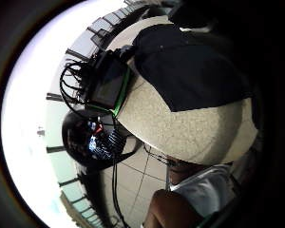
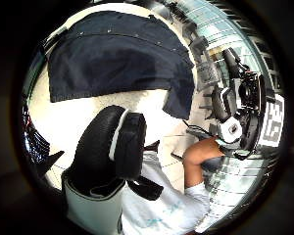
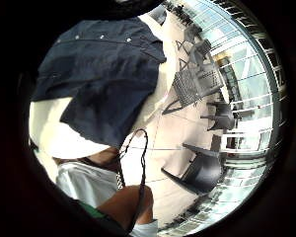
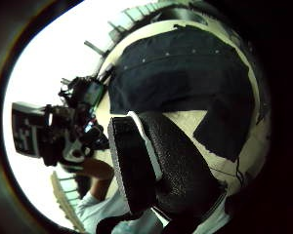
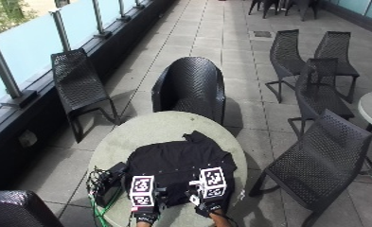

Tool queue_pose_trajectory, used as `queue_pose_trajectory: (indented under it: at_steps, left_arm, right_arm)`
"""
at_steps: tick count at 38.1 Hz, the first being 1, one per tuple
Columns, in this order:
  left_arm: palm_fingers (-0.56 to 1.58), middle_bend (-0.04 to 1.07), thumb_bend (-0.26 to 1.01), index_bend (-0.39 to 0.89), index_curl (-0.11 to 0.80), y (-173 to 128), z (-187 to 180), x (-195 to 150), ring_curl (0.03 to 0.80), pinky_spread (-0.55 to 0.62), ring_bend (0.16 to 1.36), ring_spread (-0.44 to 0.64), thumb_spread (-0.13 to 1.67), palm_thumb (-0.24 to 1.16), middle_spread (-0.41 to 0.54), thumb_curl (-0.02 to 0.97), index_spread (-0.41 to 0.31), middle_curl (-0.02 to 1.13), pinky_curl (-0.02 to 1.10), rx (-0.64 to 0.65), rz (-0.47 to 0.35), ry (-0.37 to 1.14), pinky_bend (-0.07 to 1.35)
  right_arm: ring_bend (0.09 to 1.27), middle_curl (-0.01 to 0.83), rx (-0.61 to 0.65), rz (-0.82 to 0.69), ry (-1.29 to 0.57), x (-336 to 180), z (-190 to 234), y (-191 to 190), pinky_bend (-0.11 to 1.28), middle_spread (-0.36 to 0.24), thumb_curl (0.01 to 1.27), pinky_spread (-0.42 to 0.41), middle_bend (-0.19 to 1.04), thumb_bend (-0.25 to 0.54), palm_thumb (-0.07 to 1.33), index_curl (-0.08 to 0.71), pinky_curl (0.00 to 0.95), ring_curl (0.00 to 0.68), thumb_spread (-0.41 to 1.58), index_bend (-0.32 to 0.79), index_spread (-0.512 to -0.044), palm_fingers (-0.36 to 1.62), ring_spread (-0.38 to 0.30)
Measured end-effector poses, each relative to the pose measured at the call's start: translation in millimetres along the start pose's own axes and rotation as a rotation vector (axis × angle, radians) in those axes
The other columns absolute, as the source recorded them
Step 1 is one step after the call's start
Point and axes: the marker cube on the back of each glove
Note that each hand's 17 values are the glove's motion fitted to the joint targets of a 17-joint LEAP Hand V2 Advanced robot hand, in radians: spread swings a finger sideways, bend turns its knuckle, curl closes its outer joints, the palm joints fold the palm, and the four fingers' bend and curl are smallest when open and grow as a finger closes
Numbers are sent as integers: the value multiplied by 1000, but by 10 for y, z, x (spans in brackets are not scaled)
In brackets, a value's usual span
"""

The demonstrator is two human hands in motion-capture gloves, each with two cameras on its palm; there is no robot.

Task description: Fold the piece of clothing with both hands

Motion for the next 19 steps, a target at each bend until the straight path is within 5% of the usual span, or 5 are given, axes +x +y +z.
queue_pose_trajectory:
  at_steps: [8, 19]
  left_arm:
    - [340, 259, 71, 82, 47, 15, 15, -8, 205, 327, 603, 204, 811, 168, 61, 82, -28, 170, 166, -10, -7, -23, 382]
    - [287, 272, 24, 105, 97, 38, 2, 27, 247, 400, 653, 249, 1040, 180, 73, 140, -33, 246, 229, -18, 12, -30, 409]
  right_arm:
    - [210, 121, 20, 0, -9, 64, 51, -41, 353, -38, 67, 216, 210, 86, 189, 140, 150, 79, 819, 181, -331, 201, 108]
    - [218, 193, 15, -10, -10, 72, -38, 39, 354, -46, 114, 262, 198, 47, 207, 206, 210, 125, 1079, 165, -394, 180, 138]
